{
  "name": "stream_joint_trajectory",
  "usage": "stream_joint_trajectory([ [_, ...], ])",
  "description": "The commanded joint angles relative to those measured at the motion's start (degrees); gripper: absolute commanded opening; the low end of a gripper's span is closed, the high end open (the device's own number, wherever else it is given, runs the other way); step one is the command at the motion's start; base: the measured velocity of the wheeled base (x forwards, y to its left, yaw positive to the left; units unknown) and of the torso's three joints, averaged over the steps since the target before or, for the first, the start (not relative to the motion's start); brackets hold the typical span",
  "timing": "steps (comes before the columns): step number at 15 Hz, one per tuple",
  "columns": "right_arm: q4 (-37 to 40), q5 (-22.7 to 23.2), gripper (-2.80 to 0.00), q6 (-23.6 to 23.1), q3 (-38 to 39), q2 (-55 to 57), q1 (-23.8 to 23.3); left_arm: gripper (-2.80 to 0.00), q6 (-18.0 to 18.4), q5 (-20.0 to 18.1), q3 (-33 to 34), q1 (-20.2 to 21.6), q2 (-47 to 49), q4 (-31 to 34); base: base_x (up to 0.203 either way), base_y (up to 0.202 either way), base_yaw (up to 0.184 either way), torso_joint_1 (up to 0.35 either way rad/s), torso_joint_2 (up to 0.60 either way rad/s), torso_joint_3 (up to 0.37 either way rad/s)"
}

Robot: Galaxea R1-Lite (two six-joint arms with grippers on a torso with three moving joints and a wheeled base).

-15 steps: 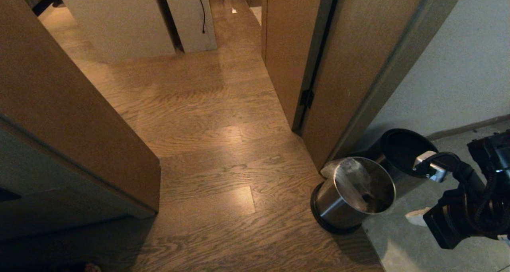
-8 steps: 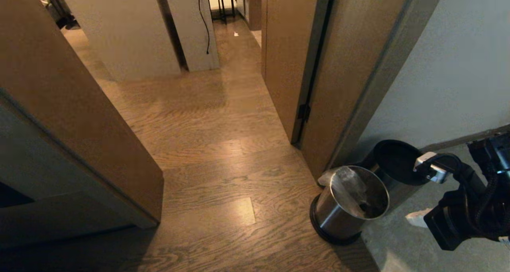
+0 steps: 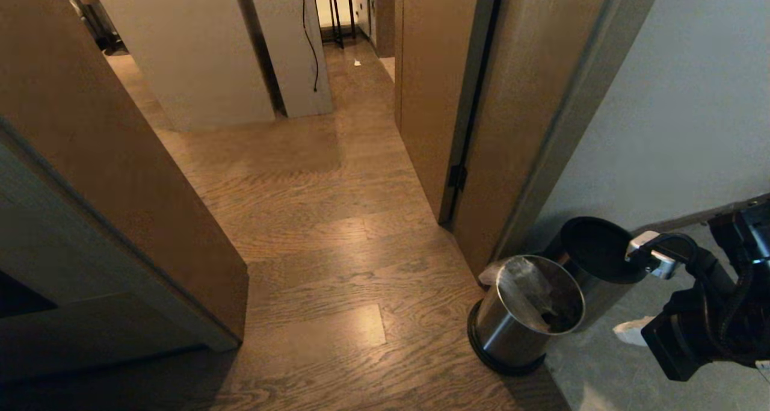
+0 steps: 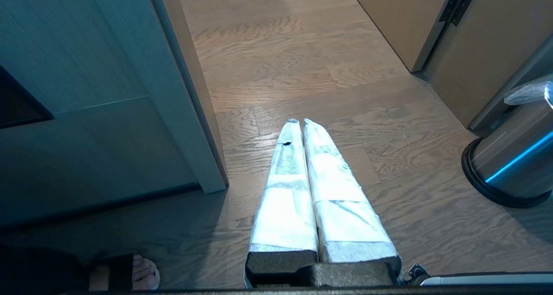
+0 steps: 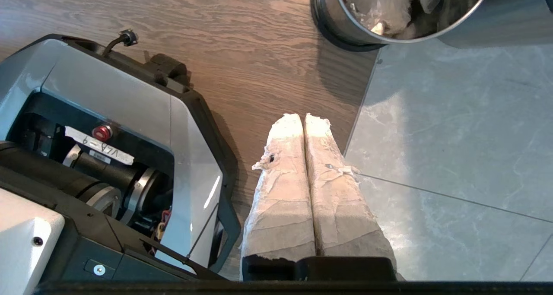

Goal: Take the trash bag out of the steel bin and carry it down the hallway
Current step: Pick up the trash bag

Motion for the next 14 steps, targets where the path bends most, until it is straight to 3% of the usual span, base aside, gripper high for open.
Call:
stream_joint_trajectory([
  [1,0.0,0.0,-2.8,-0.2,0.3,0.2,0.0,-2.8,0.0,0.0,0.0,0.0,0.0,0.0,0.0,0.0,0.0,0.0,0.0,0.0],
  [14,0.0,-0.4,-2.8,-0.6,0.3,0.5,0.7,-2.8,-0.1,0.1,0.0,0.0,0.0,0.0,0.0,0.0,0.0,0.002,0.0,-0.16],
])
